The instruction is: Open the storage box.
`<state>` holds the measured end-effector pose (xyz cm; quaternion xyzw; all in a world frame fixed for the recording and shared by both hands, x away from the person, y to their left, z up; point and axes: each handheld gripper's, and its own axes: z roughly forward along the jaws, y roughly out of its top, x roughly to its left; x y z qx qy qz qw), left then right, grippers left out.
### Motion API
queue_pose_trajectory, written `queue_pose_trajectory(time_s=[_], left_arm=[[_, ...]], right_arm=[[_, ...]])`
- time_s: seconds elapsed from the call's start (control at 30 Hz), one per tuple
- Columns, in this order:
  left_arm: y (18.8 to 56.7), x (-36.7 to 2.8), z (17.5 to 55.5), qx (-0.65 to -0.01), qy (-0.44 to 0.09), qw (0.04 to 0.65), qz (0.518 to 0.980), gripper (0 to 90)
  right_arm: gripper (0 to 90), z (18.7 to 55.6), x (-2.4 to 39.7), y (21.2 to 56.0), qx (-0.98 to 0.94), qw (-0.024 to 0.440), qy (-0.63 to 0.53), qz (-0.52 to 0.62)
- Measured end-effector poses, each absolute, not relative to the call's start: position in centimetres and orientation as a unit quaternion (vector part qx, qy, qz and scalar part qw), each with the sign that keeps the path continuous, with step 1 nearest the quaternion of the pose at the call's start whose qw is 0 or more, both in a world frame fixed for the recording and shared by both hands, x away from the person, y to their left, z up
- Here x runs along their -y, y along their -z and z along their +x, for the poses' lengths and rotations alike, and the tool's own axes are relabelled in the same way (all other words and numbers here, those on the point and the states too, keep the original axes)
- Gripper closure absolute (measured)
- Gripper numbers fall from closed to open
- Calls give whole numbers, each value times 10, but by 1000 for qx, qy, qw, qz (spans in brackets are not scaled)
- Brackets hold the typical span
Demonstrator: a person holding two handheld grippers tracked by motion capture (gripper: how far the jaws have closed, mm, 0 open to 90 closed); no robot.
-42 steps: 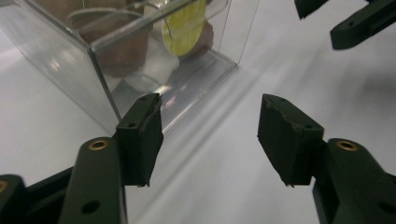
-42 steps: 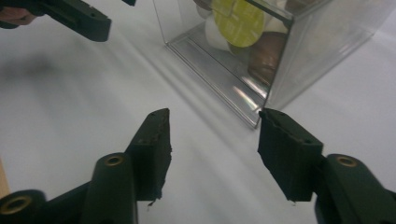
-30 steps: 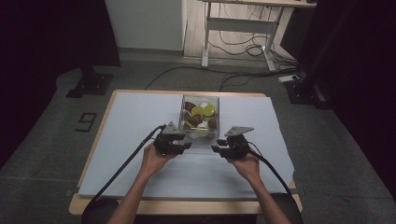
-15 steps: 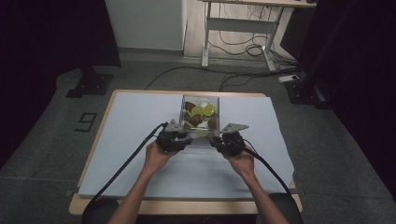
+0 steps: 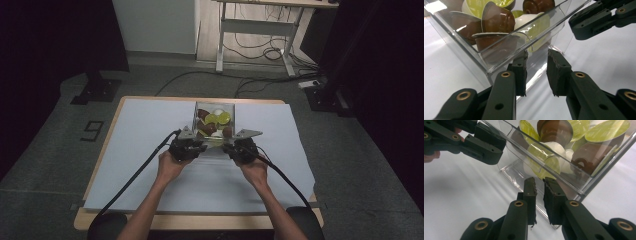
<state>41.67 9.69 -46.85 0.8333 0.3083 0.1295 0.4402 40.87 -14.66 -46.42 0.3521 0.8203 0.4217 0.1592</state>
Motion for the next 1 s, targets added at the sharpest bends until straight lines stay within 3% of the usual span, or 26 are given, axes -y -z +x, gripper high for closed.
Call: queue_pose_trajectory(time_s=[1.0], left_arm=[[469,-91,415,-306,-130,448,830,774]], right_arm=[[805,413,134,466,-821,160,-429,342]])
